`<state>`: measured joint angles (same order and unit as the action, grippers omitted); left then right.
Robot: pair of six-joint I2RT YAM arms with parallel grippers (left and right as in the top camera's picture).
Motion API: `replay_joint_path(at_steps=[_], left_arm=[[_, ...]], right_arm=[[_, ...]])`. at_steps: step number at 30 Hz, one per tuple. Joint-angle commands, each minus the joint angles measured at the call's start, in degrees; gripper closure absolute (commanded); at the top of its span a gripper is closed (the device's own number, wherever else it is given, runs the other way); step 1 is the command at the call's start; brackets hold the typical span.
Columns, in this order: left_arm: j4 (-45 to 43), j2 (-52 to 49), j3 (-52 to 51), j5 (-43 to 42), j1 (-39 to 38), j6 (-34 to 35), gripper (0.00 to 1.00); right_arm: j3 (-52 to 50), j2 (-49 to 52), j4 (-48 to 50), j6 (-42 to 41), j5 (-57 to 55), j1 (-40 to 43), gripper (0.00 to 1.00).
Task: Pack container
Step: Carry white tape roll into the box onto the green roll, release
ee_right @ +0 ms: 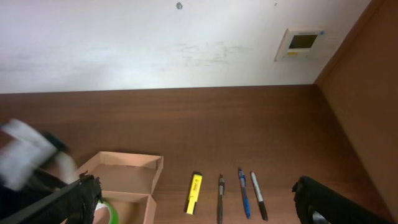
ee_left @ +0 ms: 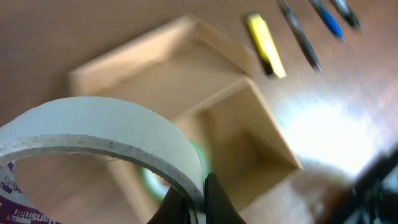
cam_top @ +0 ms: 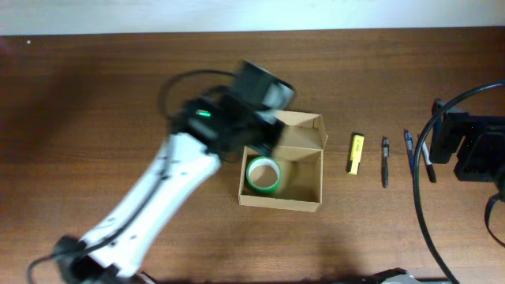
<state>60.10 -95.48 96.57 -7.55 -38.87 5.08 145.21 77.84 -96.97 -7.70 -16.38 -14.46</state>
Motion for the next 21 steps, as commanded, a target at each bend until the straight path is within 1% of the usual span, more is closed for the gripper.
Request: replay_joint_path(at_steps=[1, 3, 6, 13, 19, 21], left_arm=[[-0.28, -4.96, -0.37, -0.68, -5.84, -2.62, 0.98], [0.22, -8.22, -0.37, -1.79, -8.59, -3.98, 0.98], [2.29, -11.47, -0.37, -2.16, -10.01, -5.86, 0.98], [7.30, -17.55, -1.18, -1.42, -10.10, -12.04, 0.98], [8.28, -20.83, -1.29, 0.04, -9.94, -15.06, 0.98], [8.28, -21.55, -1.75, 0.04, -9.73, -15.08, 0.98]], right_arm=[[0.07, 0.02, -0.35, -0.07, 0.33, -0.48, 0.01], [0.07, 0.02, -0.35, -0.04, 0.33, -0.48, 0.01], [0.07, 0.02, -0.35, -0.04, 0.33, -0.48, 0.01], [0.07, 0.02, -0.35, 0.39, 0.33, -0.48, 0.01], [0.07, 0.02, -0.35, 0.39, 0.33, -0.48, 0.01], [0.07, 0.02, -0.35, 0.39, 0.33, -0.48, 0.01]])
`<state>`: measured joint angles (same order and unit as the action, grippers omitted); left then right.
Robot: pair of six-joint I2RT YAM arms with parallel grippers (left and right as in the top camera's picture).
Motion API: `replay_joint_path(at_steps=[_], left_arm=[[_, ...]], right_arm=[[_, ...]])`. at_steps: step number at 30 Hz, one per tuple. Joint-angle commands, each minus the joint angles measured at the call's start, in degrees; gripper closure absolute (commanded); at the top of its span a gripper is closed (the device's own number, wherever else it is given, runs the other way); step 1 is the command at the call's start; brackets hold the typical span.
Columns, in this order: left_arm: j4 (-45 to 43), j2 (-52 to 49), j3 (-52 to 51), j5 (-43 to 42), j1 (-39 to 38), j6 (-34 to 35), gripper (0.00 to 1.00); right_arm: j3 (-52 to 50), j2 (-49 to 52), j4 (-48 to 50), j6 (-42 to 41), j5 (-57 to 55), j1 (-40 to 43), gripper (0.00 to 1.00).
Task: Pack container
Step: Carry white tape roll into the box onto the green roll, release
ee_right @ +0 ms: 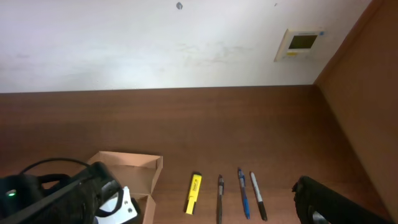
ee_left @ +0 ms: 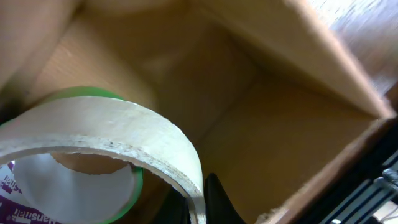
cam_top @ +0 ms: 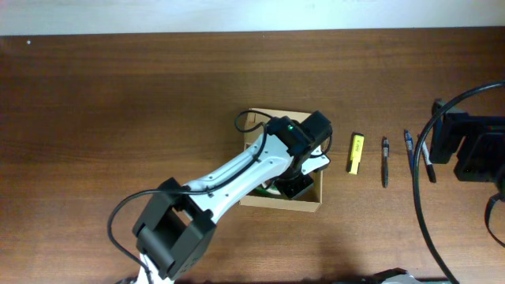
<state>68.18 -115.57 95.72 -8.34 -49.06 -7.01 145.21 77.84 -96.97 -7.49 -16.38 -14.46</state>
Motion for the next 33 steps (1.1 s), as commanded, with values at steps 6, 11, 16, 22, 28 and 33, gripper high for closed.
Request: replay_joint_path(at_steps=[6, 11, 16, 22, 28, 33], left_arm=[[-1.33, -1.75, -5.64, 0.81, 1.95, -3.41, 0.98], [-1.77, -1.75, -5.90, 0.83, 2.14, -3.41, 0.98], [-2.08, -1.75, -5.90, 1.57, 2.14, -3.39, 0.67], [-1.40, -1.73, -4.35, 1.68, 2.14, -3.39, 0.51], [4.37, -0.13, 5.38, 1.70, 2.14, -3.37, 0.50], [10.27, 4.09, 22.47, 4.68, 2.38, -3.37, 0.50]], right_arm=[[0.07, -0.13, -0.35, 0.17, 0.35, -0.48, 0.01], [0.07, -0.13, -0.35, 0.15, 0.35, -0.48, 0.01], [0.07, -0.13, -0.35, 0.15, 0.63, -0.48, 0.01], [0.07, -0.13, -0.35, 0.17, 0.98, -0.48, 0.01], [0.07, -0.13, -0.35, 0.17, 0.96, -0.48, 0.01], [0.07, -0.13, -0.37, 1.05, 0.96, -0.48, 0.01]])
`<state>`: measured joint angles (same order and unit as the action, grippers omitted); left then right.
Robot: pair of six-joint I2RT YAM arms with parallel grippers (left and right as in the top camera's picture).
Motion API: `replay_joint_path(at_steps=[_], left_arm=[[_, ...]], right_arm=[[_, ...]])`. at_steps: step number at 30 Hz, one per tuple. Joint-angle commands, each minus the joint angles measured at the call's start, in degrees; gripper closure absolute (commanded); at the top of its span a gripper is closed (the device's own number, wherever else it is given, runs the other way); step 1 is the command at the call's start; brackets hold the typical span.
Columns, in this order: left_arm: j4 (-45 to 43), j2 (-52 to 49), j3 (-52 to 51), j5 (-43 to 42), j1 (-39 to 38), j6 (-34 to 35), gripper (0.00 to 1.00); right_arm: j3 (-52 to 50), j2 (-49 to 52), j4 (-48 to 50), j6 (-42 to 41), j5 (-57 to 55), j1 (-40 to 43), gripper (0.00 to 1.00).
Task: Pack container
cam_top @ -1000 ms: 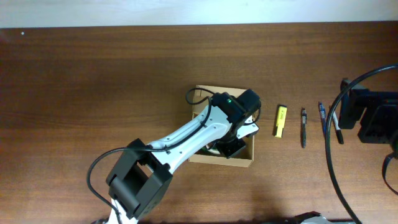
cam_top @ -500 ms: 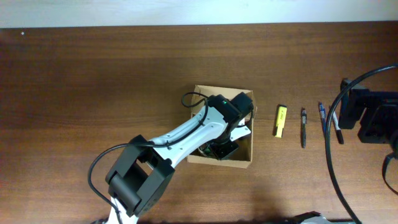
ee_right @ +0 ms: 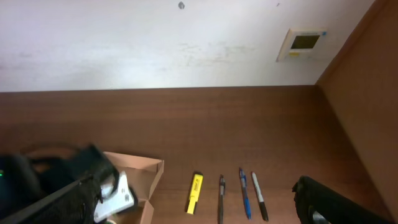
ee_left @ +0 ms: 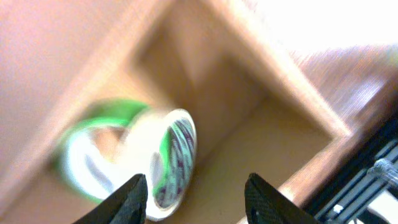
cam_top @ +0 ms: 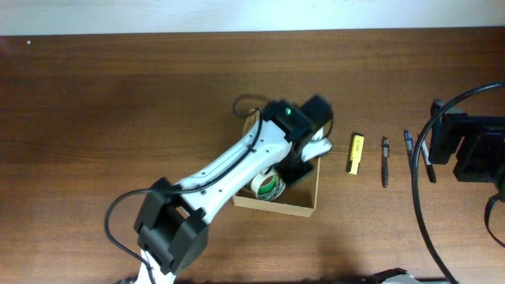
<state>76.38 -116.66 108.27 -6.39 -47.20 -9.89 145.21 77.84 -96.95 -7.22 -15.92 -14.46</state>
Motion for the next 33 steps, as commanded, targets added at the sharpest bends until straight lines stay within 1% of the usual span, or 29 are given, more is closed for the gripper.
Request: replay_joint_path(at_steps=[1, 2, 4, 6, 9, 12, 16, 18, 20, 21, 23, 25, 27, 28, 32, 33], left_arm=[[3.26, 6.19, 13.90, 4.33, 0.63, -0.39, 0.49], [4.13, 7.02, 17.11, 6.10, 0.90, 0.24, 0.48], [6.40, 9.01, 24.52, 11.30, 1.84, 2.01, 0.38], [8.81, 11.21, 30.95, 16.72, 3.76, 4.31, 0.31], [11.78, 14.34, 35.63, 20.09, 7.69, 6.54, 0.27], [14.60, 18.14, 36.44, 20.83, 13.35, 7.89, 0.25], [18.88, 21.81, 36.44, 24.57, 20.39, 12.17, 0.16], [19.74, 24.04, 36.44, 26.21, 23.39, 13.77, 0.13], [19.47, 26.86, 36.44, 26.43, 25.51, 13.77, 0.13], [19.23, 28.59, 36.44, 26.86, 26.36, 13.79, 0.08], [18.95, 31.32, 36.44, 27.93, 27.04, 13.81, 0.06], [19.02, 34.47, 36.44, 29.51, 27.19, 14.51, 0.00], [19.04, 40.22, 36.44, 30.91, 27.19, 14.67, 0.01], [19.04, 41.59, 36.44, 31.17, 27.17, 14.64, 0.01], [19.74, 45.97, 36.44, 31.30, 27.17, 14.64, 0.01], [20.11, 47.28, 36.41, 31.28, 27.17, 14.64, 0.00]], right_arm=[[0.07, -0.13, -0.37, 0.79, 0.50, -0.48, 0.01], [0.07, -0.13, -0.37, 0.79, 0.48, -0.48, 0.01], [-0.26, -0.13, -0.37, 0.79, 0.46, -0.48, 0.01], [-1.77, -0.13, -0.37, 0.79, 0.09, -0.48, 0.01], [-6.54, -0.13, -0.37, 0.76, -1.49, -0.46, 0.01], [-13.57, 0.22, -0.37, 0.76, -1.68, -0.46, 0.01], [-21.57, 1.84, -0.37, 0.35, -1.62, -0.02, 0.01], [-25.20, 3.13, -0.37, -0.81, -0.66, 1.64, 0.01], [-27.98, 4.57, -0.37, -0.79, 1.64, 4.20, 0.01], [-29.77, 5.73, -0.37, -0.76, 3.63, 6.45, 0.01], [-31.54, 7.17, -0.37, -0.76, 5.81, 9.22, 0.01], [-33.00, 8.90, -0.37, -0.74, 7.89, 12.24, 0.01], [-35.19, 12.92, -0.35, -0.52, 11.93, 17.44, 0.01], [-35.56, 14.21, -0.33, -0.31, 12.85, 18.43, 0.01], [-37.07, 19.58, 0.85, 1.09, 16.26, 19.78, 0.01], [-38.05, 22.03, 1.44, 2.58, 17.25, 19.63, 0.01]])
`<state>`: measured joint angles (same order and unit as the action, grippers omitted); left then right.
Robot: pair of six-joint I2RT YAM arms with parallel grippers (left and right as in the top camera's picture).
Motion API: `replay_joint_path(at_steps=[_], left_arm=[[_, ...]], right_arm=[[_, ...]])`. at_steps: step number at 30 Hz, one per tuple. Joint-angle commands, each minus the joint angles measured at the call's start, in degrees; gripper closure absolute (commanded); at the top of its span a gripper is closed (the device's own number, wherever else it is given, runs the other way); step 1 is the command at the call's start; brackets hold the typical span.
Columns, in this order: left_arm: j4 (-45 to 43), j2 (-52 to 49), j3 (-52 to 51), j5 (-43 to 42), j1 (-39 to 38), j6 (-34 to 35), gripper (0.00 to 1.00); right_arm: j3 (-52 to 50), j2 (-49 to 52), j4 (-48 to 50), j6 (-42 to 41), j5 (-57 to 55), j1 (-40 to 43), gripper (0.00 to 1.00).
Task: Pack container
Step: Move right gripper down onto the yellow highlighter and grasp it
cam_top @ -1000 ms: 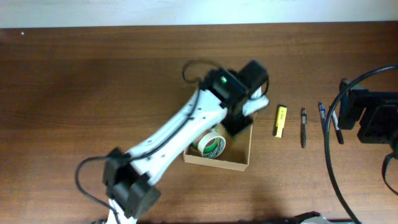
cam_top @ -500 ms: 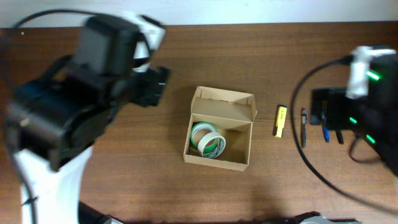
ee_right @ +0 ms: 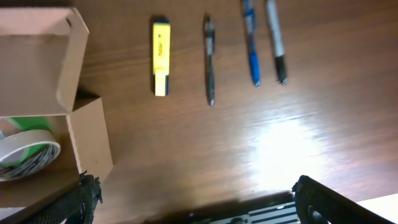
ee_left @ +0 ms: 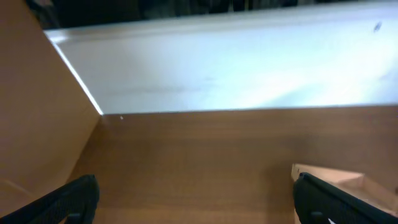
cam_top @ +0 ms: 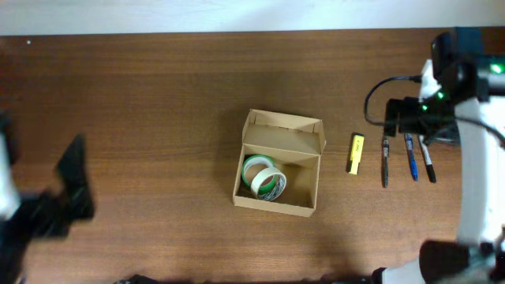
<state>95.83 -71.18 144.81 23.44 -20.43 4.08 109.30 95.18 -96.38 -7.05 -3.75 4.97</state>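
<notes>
The open cardboard box [cam_top: 312,186] stands mid-table with a green tape roll [cam_top: 256,167] and a white tape roll [cam_top: 272,185] leaning together inside. Right of it lie a yellow highlighter [cam_top: 356,153], a black pen [cam_top: 385,162], a blue pen [cam_top: 409,156] and a marker [cam_top: 427,164]. My right gripper [ee_right: 202,205] hangs open above the table near the highlighter [ee_right: 160,73], with nothing between its fingers. My left gripper [ee_left: 199,205] is open and empty at the table's left side, far from the box [ee_left: 326,175].
The right arm [cam_top: 442,102] reaches over the pens from the far right. The left arm [cam_top: 55,205] shows as a blur at the left edge. The box's flap [cam_top: 284,130] stands open toward the back wall [ee_left: 236,74].
The left arm has left the box and now sits at the table's left edge. The right arm has come in from the right edge and now looks down on the pens and box.
First my left gripper held a white tape roll beside the box, which held a green roll. Then the roll was down inside the box, still gripped. Then the gripper stood open with the white roll leaning on the green one. Now both arms have moved.
</notes>
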Motion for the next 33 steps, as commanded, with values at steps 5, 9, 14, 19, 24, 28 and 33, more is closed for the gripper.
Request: replay_joint_path(at_steps=[5, 9, 14, 19, 24, 28, 33], left_arm=[[0.81, 3.50, -0.33, 1.44, 0.39, 0.68, 0.00], [0.81, 3.50, -0.85, 1.44, 0.39, 0.68, 0.00], [0.81, 3.50, -2.97, 1.44, 0.39, 0.66, 0.00], [0.79, 3.50, -4.20, 1.42, 0.39, 0.68, 0.00], [0.68, 3.50, -4.59, 1.40, 0.39, 0.68, 0.01], [0.68, 3.50, -4.59, 1.38, 0.39, 0.68, 0.00], [0.68, 3.50, -4.59, 1.25, 0.39, 0.66, 0.01]], right_arm=[[-5.92, 13.00, 3.43, 6.91, 10.47, -0.13, 0.01], [-6.54, 20.59, 3.58, 7.91, 11.39, -0.07, 0.01], [-6.56, 28.70, 2.67, 7.91, 15.39, -0.09, 0.01], [-6.56, 31.30, 3.93, 7.19, 19.80, -0.09, 0.02], [-6.56, 31.30, 7.23, 4.83, 19.85, -0.09, 0.12], [-6.56, 31.30, 11.43, 4.83, 17.22, -0.09, 0.10], [-6.56, 31.32, 15.98, 2.05, 8.85, -0.09, 0.07]])
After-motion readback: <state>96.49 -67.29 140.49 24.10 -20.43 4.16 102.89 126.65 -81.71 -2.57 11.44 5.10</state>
